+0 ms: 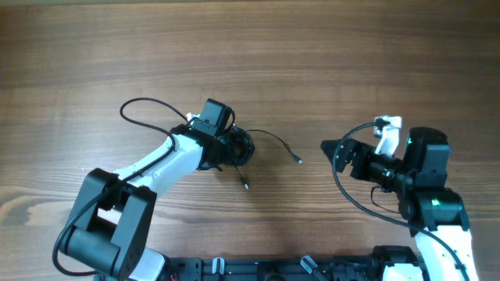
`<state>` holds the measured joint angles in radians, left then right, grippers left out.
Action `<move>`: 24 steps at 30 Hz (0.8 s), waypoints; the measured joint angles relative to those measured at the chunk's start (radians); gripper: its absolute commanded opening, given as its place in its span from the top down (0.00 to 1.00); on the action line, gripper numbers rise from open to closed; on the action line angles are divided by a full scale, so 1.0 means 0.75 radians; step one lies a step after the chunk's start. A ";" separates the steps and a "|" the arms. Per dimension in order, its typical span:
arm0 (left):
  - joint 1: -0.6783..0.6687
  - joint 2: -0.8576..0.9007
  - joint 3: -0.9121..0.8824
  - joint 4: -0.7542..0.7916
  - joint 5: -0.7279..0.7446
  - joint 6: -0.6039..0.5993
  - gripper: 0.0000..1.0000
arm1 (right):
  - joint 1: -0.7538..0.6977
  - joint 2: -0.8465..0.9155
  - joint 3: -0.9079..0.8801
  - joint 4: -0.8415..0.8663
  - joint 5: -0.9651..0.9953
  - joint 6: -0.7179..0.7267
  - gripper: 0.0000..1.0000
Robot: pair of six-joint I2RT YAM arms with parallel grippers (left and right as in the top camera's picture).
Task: Untangle cables
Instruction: 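Move the right gripper toward the coil held by the left gripper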
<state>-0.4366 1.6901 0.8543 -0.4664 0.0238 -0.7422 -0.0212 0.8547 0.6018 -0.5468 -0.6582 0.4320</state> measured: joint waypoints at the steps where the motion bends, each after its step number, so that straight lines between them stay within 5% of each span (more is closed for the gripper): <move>1: 0.000 -0.004 -0.002 0.000 0.000 0.000 0.96 | 0.011 0.016 -0.001 -0.003 -0.052 -0.022 0.00; 13: 0.000 -0.455 -0.066 -0.075 -0.005 -0.042 0.96 | 0.419 0.073 -0.007 0.185 -0.093 -0.094 0.01; 24: 0.000 -0.486 -0.066 -0.091 0.001 -0.203 0.96 | 0.653 0.199 -0.008 0.368 0.041 -0.026 0.02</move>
<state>-0.4366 1.3254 0.8051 -0.5343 0.0246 -0.8948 0.4686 1.0042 0.5961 -0.2707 -0.6273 0.4126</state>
